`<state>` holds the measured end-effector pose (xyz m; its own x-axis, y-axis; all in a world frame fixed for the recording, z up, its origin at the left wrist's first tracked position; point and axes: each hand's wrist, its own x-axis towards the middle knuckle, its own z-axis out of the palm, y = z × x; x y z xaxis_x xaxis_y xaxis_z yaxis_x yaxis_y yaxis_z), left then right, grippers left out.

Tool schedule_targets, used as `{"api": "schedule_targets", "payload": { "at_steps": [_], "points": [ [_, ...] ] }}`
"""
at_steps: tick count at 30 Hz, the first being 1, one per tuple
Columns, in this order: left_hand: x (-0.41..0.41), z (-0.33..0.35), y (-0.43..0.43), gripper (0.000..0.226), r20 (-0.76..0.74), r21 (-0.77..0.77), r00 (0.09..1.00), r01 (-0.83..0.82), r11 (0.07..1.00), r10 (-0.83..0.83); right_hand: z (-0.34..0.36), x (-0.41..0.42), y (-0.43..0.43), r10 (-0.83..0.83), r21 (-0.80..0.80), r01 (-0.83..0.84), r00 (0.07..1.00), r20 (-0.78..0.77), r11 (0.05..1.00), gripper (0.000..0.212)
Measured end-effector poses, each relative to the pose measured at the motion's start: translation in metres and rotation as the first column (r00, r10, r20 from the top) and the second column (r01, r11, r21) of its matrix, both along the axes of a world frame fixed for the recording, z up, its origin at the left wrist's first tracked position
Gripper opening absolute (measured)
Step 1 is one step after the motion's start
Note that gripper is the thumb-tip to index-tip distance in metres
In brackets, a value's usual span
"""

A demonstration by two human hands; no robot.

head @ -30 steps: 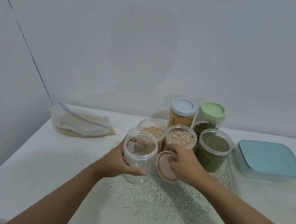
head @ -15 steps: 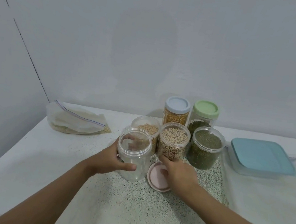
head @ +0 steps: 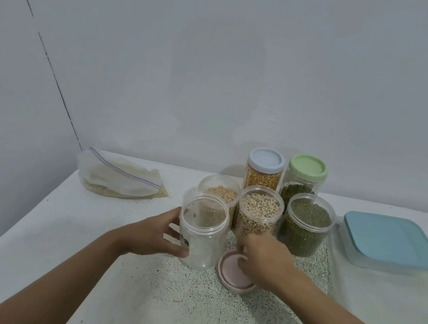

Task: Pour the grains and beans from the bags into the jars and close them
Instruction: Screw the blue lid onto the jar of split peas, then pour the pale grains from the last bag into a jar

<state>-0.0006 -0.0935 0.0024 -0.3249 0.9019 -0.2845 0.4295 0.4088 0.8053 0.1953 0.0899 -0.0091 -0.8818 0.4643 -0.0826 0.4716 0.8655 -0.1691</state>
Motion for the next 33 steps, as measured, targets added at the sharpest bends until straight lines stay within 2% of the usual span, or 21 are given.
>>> {"api": "schedule_targets", "payload": {
  "at_steps": [2, 7, 10, 13, 18, 24, 33],
  "points": [
    [0.002, -0.003, 0.000, 0.083, -0.011, 0.008, 1.000, -0.013, 1.000, 0.013, -0.013, 0.003, -0.003, 0.012, -0.001, -0.012, 0.999, 0.051, 1.000, 0.017],
    [0.002, -0.001, -0.003, 0.075, 0.004, 0.023, 1.000, -0.028, 0.999, 0.028, -0.011, -0.003, 0.002, 0.002, -0.007, -0.003, 1.000, -0.027, 1.000, 0.012],
    [-0.005, 0.006, -0.005, 0.062, 0.005, 0.031, 0.999, -0.032, 0.999, 0.031, 0.010, -0.013, 0.000, -0.019, -0.041, 0.011, 0.982, -0.187, 0.999, 0.012],
    [-0.015, 0.019, -0.011, 0.042, -0.047, 0.092, 0.994, -0.094, 0.991, 0.099, 0.042, -0.026, -0.001, -0.054, -0.117, 0.010, 0.925, -0.377, 0.993, 0.012],
    [-0.041, 0.050, -0.031, 0.018, -0.127, 0.258, 0.942, -0.271, 0.927, 0.311, 0.094, -0.058, -0.006, -0.050, -0.133, -0.019, 0.866, -0.498, 0.991, 0.011],
    [-0.099, 0.066, -0.065, 0.010, -0.170, 0.298, 0.879, -0.386, 0.873, 0.447, 0.111, -0.127, -0.040, 0.041, -0.140, -0.118, 0.886, -0.461, 0.983, 0.010],
    [-0.196, 0.062, -0.087, 0.010, -0.351, 0.264, 0.851, -0.311, 0.913, 0.391, 0.090, -0.233, -0.088, 0.052, -0.196, -0.106, 0.964, -0.261, 0.975, 0.009]
  ]
}}
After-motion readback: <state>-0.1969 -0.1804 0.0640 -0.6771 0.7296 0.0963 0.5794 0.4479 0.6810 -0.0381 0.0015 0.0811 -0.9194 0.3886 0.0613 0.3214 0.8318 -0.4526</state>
